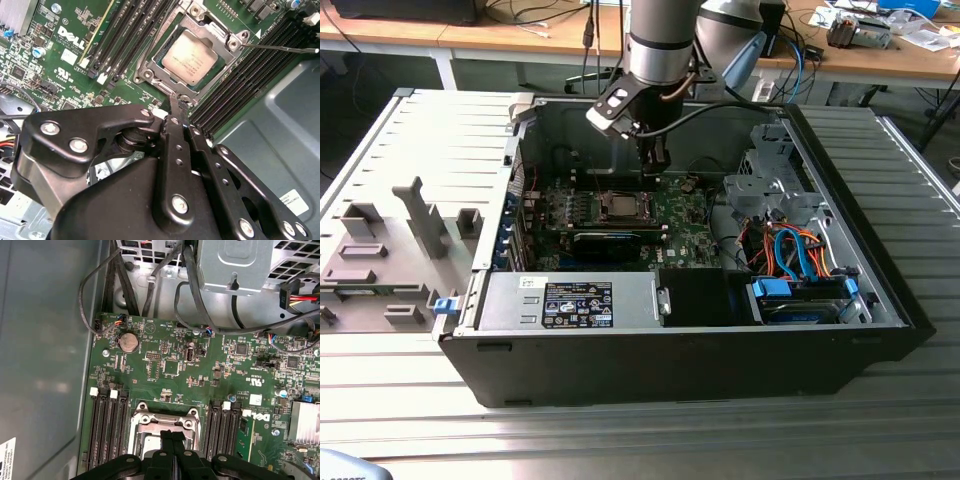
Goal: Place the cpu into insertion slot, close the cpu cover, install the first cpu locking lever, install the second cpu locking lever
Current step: 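Close the cpu cover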
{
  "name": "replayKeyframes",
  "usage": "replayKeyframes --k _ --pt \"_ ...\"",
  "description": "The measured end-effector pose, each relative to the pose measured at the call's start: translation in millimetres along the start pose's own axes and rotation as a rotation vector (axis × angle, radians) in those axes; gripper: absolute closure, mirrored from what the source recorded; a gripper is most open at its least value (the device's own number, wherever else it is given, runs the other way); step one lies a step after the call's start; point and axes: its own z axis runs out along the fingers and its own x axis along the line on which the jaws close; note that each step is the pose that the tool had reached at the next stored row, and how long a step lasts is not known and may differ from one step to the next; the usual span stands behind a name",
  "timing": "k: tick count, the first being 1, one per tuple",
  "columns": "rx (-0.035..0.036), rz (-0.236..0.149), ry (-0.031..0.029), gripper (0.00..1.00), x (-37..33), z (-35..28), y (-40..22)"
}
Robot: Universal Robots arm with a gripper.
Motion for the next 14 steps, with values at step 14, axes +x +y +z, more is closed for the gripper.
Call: replayKeyframes --k 14 --pt "0.0000 0.000 0.0004 0.89 0.5 0.0 -3.7"
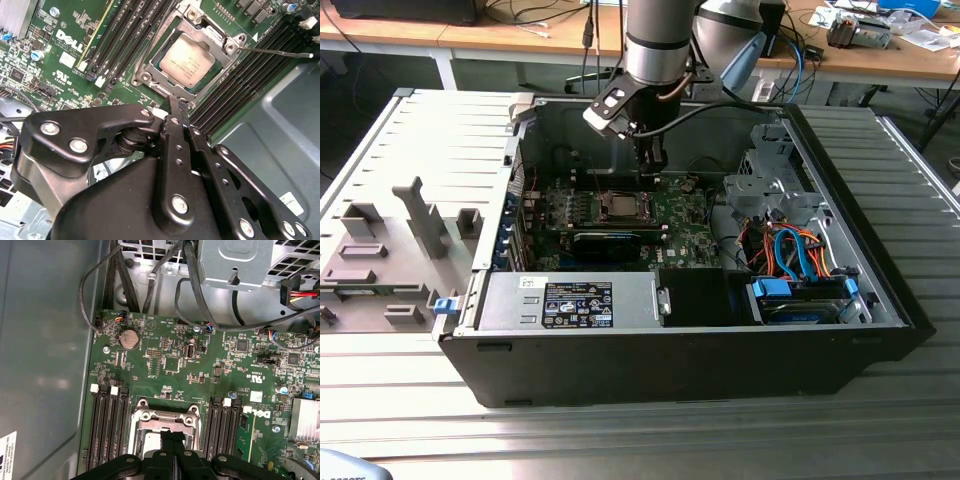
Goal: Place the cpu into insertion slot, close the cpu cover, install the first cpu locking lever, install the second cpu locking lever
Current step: 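Close the cpu cover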
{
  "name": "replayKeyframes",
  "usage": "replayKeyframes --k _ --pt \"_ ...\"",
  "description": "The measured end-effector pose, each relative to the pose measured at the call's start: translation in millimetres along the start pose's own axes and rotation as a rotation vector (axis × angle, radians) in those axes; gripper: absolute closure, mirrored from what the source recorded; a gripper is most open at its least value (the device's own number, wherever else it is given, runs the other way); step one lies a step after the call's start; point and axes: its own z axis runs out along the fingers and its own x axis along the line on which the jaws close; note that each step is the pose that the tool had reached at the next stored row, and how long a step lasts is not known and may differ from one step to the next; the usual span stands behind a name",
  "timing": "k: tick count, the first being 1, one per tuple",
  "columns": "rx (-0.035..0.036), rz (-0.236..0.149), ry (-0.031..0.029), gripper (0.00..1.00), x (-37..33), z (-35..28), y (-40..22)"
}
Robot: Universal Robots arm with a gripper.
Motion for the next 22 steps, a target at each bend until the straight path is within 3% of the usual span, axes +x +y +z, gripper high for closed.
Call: replayKeyframes --k 22 --pt "0.0000 0.000 0.0002 0.89 0.7 0.1 -5.6"
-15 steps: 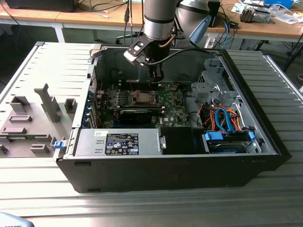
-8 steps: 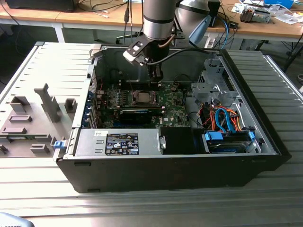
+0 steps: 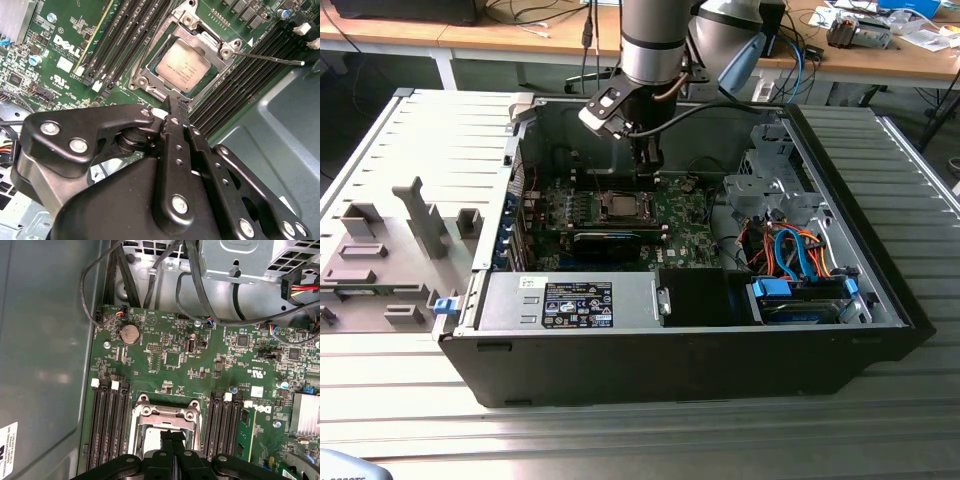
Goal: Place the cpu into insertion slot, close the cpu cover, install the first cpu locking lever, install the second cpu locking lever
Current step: 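Close the cpu cover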
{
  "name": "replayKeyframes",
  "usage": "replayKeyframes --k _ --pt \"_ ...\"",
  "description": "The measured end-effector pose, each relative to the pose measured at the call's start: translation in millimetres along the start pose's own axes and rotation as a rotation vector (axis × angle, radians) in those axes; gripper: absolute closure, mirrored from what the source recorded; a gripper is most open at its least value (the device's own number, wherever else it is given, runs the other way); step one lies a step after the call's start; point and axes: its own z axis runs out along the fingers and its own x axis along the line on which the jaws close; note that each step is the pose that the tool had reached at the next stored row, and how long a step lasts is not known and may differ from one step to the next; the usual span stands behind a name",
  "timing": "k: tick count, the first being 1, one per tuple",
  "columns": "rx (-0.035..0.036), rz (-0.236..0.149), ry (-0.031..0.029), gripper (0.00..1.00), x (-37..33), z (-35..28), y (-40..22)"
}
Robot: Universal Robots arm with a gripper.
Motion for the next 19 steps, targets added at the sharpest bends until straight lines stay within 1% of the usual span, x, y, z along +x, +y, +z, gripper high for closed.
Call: replayKeyframes --k 8,11,13,16,17,18,19 --pt "-0.0002 0.000 0.0000 0.89 0.4 0.0 -3.3" --pt "0.0001 0.000 0.0000 0.89 0.8 0.5 -6.2" --pt "0.0000 0.000 0.0001 0.89 1.2 3.4 -9.1" --pt "0.0003 0.000 0.0000 0.89 1.3 6.0 -10.2" --pt "0.0030 0.000 0.0003 0.89 1.3 7.1 -10.2" --pt "0.0136 0.000 0.0014 0.89 1.4 8.1 -10.2" --pt "0.0326 -0.001 0.0011 0.89 1.4 9.0 -10.2"
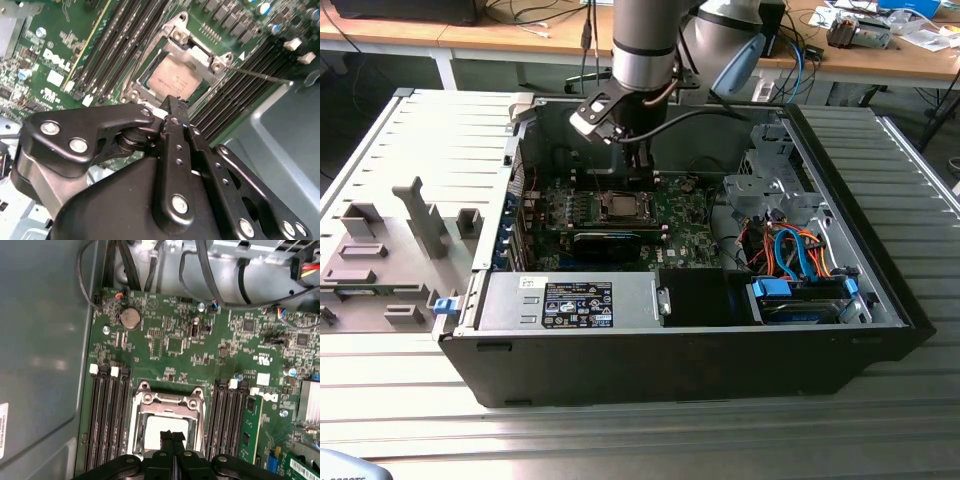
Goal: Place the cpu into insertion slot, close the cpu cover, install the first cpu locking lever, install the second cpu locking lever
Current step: 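Close the cpu cover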
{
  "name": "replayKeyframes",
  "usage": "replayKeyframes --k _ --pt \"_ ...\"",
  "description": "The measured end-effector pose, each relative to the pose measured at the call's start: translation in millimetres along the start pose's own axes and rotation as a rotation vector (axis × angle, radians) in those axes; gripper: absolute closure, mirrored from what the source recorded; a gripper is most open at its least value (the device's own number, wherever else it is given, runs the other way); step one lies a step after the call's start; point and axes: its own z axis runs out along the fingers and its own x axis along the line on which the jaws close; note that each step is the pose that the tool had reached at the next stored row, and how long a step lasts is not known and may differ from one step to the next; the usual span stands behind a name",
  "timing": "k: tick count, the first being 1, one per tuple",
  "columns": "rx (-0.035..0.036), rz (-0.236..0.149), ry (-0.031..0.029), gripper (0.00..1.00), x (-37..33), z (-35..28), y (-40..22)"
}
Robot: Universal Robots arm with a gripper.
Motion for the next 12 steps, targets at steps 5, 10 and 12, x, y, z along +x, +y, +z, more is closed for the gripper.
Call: replayKeyframes --k 5,10,12 --pt "0.0236 0.000 0.0008 0.89 0.6 7.3 -3.2" --pt "0.0237 0.000 0.0006 0.89 2.0 19.5 -12.4" --pt "0.0236 0.000 0.0007 0.89 2.7 27.7 -16.8"
